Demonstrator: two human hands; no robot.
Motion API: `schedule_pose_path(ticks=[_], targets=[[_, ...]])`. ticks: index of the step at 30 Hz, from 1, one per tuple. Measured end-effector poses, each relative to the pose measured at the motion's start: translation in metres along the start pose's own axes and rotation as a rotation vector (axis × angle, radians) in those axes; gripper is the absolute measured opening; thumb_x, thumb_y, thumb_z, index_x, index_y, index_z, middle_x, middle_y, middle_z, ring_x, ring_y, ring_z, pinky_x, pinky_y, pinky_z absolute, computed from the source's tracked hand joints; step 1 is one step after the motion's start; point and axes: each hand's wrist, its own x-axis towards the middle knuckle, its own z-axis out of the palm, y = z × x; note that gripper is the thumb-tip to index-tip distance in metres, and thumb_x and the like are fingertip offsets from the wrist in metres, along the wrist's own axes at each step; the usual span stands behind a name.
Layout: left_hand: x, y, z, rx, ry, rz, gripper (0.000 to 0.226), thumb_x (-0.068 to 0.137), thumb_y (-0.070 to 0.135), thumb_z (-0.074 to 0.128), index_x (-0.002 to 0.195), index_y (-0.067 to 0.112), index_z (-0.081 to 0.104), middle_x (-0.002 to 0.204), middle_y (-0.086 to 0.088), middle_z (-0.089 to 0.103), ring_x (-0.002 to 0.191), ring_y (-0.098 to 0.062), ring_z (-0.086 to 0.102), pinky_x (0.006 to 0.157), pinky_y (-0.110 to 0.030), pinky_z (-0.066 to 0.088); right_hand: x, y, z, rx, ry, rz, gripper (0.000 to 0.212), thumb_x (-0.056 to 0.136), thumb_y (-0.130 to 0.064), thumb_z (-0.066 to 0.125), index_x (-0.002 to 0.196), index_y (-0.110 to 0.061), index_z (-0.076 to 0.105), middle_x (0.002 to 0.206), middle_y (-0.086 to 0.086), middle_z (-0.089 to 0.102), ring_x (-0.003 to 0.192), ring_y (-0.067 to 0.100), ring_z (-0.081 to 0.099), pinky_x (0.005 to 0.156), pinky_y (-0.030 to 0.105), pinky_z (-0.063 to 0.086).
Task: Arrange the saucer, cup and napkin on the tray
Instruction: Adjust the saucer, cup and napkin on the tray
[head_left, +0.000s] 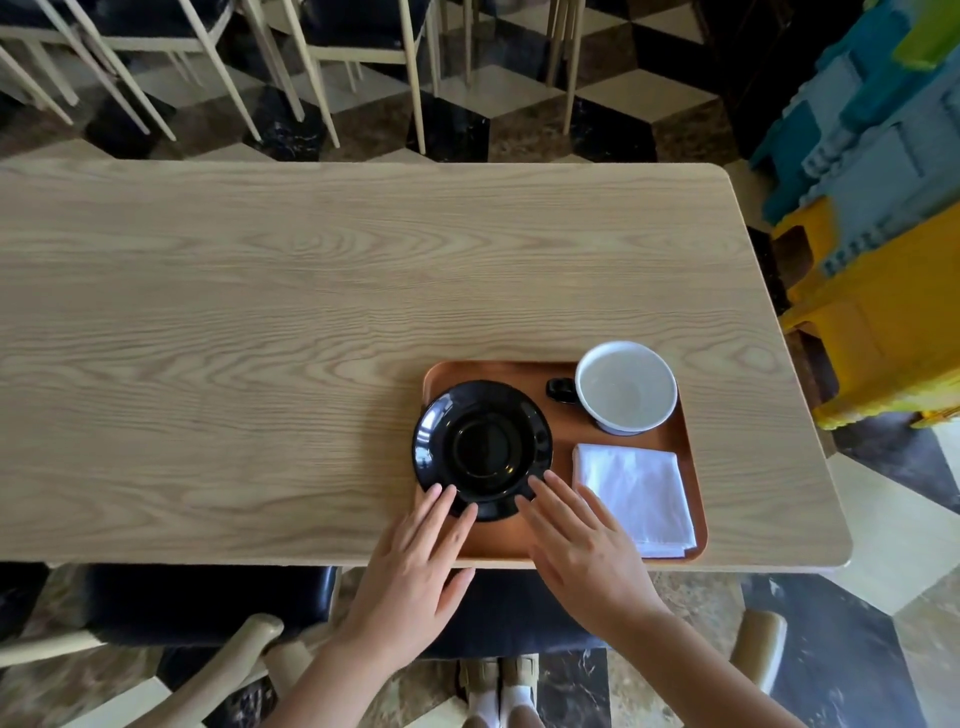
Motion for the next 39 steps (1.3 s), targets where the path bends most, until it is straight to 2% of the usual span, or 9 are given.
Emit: schedule_pose_path(ticks=[3, 7, 16, 19, 24, 28, 30, 33, 39], targets=[[-0.003, -0.001, 0.002, -0.001, 0.000, 0.003, 0.055, 0.091, 0.043, 0.037, 0.140, 0.018, 0.037, 0.148, -0.010, 0.036, 0.139, -0.023, 0.025, 0.103, -0.041, 0.040, -0.005, -0.004, 0.002, -0.006, -0.001, 0.016, 0.047, 0.098, -0.030, 0.018, 0.127, -0.017, 0.053, 0.133, 0.005, 0.057, 0.131, 0.023, 0.044, 0.105, 0.042, 0.035], [-0.002, 0.000, 0.002, 0.001, -0.003, 0.001, 0.055, 0.091, 0.043, 0.037, 0.140, 0.019, 0.036, 0.148, -0.010, 0.035, 0.139, -0.023, 0.024, 0.104, -0.039, 0.037, -0.004, -0.006, 0.002, -0.012, 0.008, 0.017, 0.042, 0.091, -0.029, 0.035, 0.125, -0.016, 0.055, 0.132, 0.006, 0.058, 0.130, 0.023, 0.045, 0.104, 0.042, 0.036], [0.003, -0.001, -0.005, 0.054, 0.021, -0.008, 0.051, 0.090, 0.044, 0.035, 0.131, 0.017, 0.050, 0.139, -0.009, 0.049, 0.131, -0.022, 0.040, 0.104, -0.046, 0.034, -0.001, -0.004, -0.006, -0.027, -0.008, -0.007, 0.041, 0.088, -0.032, 0.036, 0.119, -0.018, 0.058, 0.126, 0.004, 0.063, 0.124, 0.023, 0.052, 0.099, 0.049, 0.045], [0.020, 0.003, -0.017, 0.015, 0.133, -0.012, 0.049, 0.090, 0.041, 0.038, 0.125, 0.013, 0.055, 0.132, -0.008, 0.056, 0.126, -0.022, 0.046, 0.105, -0.046, 0.028, 0.006, 0.008, -0.022, 0.020, 0.114, -0.009, 0.034, 0.085, -0.030, 0.044, 0.111, -0.018, 0.061, 0.117, 0.003, 0.067, 0.114, 0.021, 0.060, 0.095, 0.047, 0.049], [0.096, 0.026, -0.048, -0.007, 0.342, 0.092, 0.043, 0.088, 0.034, 0.043, 0.119, 0.009, 0.059, 0.127, -0.010, 0.059, 0.120, -0.024, 0.052, 0.099, -0.048, 0.041, 0.030, 0.069, -0.064, -0.014, 0.362, 0.203, 0.025, 0.081, -0.024, 0.051, 0.096, -0.013, 0.068, 0.105, 0.006, 0.071, 0.092, 0.027, 0.067, 0.079, 0.035, 0.050], [0.167, 0.053, -0.060, 0.034, 0.327, 0.169, 0.043, 0.084, 0.033, 0.043, 0.115, 0.008, 0.059, 0.121, -0.013, 0.061, 0.111, -0.029, 0.057, 0.089, -0.046, 0.046, 0.051, 0.112, -0.082, -0.023, 0.286, 0.371, 0.034, 0.078, -0.025, 0.055, 0.107, -0.008, 0.064, 0.112, 0.013, 0.068, 0.096, 0.033, 0.065, 0.073, 0.041, 0.054], [0.188, 0.061, -0.056, 0.041, 0.270, 0.155, 0.042, 0.081, 0.031, 0.048, 0.115, 0.008, 0.059, 0.120, -0.015, 0.061, 0.110, -0.030, 0.057, 0.085, -0.046, 0.047, 0.058, 0.120, -0.085, 0.007, 0.219, 0.410, 0.038, 0.079, -0.020, 0.062, 0.115, -0.007, 0.060, 0.119, 0.014, 0.064, 0.105, 0.034, 0.061, 0.078, 0.042, 0.052], [0.202, 0.067, -0.044, 0.038, 0.213, 0.116, 0.045, 0.076, 0.024, 0.065, 0.117, 0.006, 0.058, 0.119, -0.016, 0.062, 0.110, -0.031, 0.057, 0.088, -0.050, 0.044, 0.063, 0.126, -0.082, 0.045, 0.119, 0.457, 0.044, 0.085, -0.020, 0.057, 0.127, -0.010, 0.050, 0.129, 0.008, 0.057, 0.118, 0.030, 0.050, 0.086, 0.039, 0.046], [0.197, 0.069, -0.033, 0.034, 0.271, 0.049, 0.048, 0.074, 0.021, 0.069, 0.120, 0.010, 0.057, 0.091, -0.006, 0.070, 0.081, -0.027, 0.065, 0.075, -0.038, 0.048, 0.062, 0.126, -0.072, 0.173, 0.110, 0.513, 0.043, 0.086, -0.015, 0.049, 0.129, -0.016, 0.046, 0.107, 0.012, 0.064, 0.095, 0.034, 0.059, 0.066, 0.037, 0.048]])
